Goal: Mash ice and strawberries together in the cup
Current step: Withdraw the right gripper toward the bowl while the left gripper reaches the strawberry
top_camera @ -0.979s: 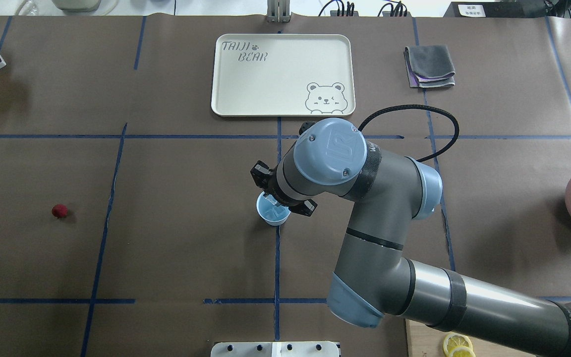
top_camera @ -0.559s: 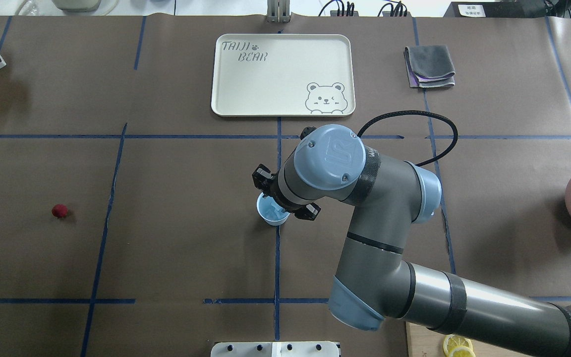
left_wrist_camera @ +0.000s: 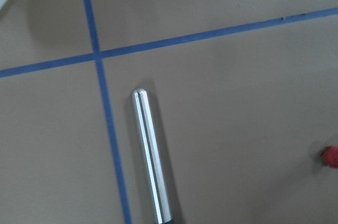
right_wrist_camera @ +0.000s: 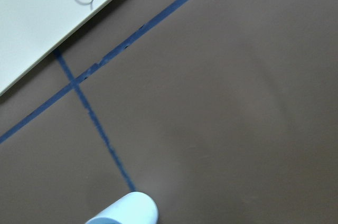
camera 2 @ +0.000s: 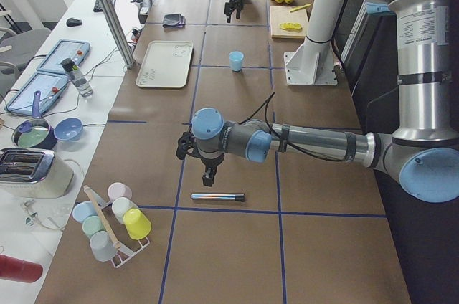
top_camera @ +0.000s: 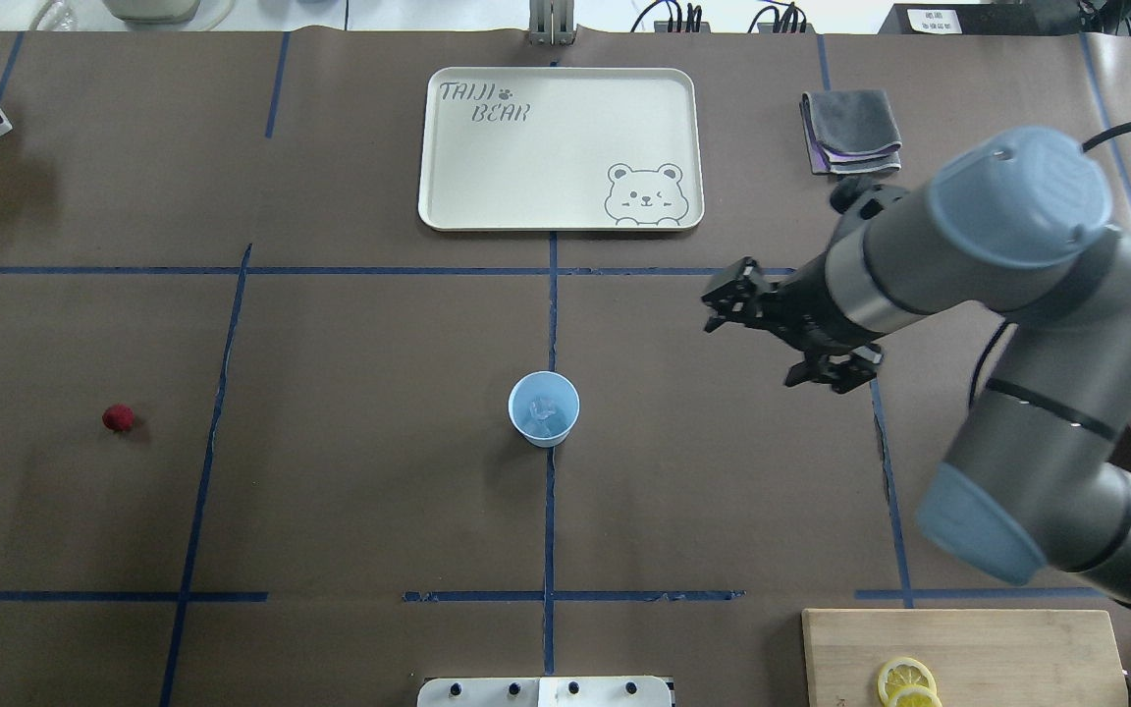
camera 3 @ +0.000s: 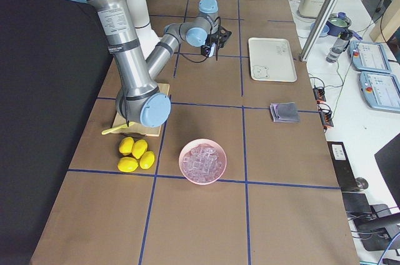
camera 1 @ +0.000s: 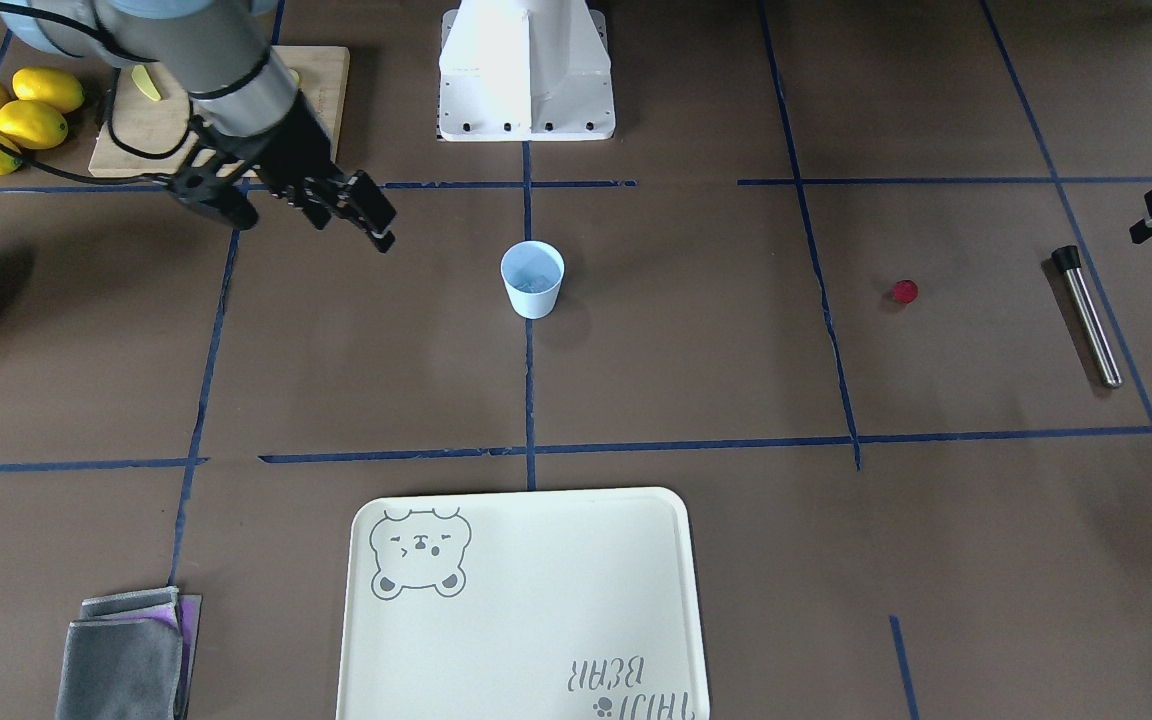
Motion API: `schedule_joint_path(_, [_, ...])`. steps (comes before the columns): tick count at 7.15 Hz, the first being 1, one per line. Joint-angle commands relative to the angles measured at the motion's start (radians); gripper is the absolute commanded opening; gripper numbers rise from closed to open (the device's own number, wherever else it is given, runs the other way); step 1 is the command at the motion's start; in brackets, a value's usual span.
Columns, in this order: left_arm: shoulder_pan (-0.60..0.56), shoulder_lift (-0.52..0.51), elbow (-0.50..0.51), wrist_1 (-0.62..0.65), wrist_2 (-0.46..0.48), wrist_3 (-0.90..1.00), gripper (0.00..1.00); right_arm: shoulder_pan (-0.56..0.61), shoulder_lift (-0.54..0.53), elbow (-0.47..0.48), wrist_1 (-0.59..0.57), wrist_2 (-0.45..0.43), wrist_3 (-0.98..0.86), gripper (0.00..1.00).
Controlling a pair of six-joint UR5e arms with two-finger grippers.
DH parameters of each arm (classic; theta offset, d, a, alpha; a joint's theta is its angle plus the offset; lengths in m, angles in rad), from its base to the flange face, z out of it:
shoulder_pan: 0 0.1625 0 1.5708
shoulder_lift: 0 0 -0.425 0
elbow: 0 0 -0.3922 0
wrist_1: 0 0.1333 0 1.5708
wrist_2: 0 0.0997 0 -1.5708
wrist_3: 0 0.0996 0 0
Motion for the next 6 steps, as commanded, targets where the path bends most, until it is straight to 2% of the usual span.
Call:
schedule_joint_path(1, [0.221, -0.020, -0.016, -0.221, 0.034, -0.434, 1.00, 0.155, -0.187, 0.059, 0.005, 0.114, -0.226, 1.00])
schedule_joint_path(2, [0.370, -0.045, -0.065, -0.225, 0.202, -0.565, 1.00, 0.221, -0.241, 0.056, 0.007, 0.156, -0.348, 1.00])
schedule_joint_path(3, [0.439, -0.043, -0.085, -0.224, 0.307, -0.584, 0.99, 0.249, -0.263, 0.053, 0.007, 0.170, -0.395, 1.00])
schedule_joint_path(5, [0.513, -0.046, -0.072, -0.221, 0.391, -0.610, 0.99, 0.249, -0.266, 0.054, 0.007, 0.170, -0.396, 1.00])
schedule_joint_path(6, [0.539, -0.052, -0.058, -0.221, 0.404, -0.611, 0.99, 0.249, -0.266, 0.053, 0.007, 0.170, -0.396, 1.00])
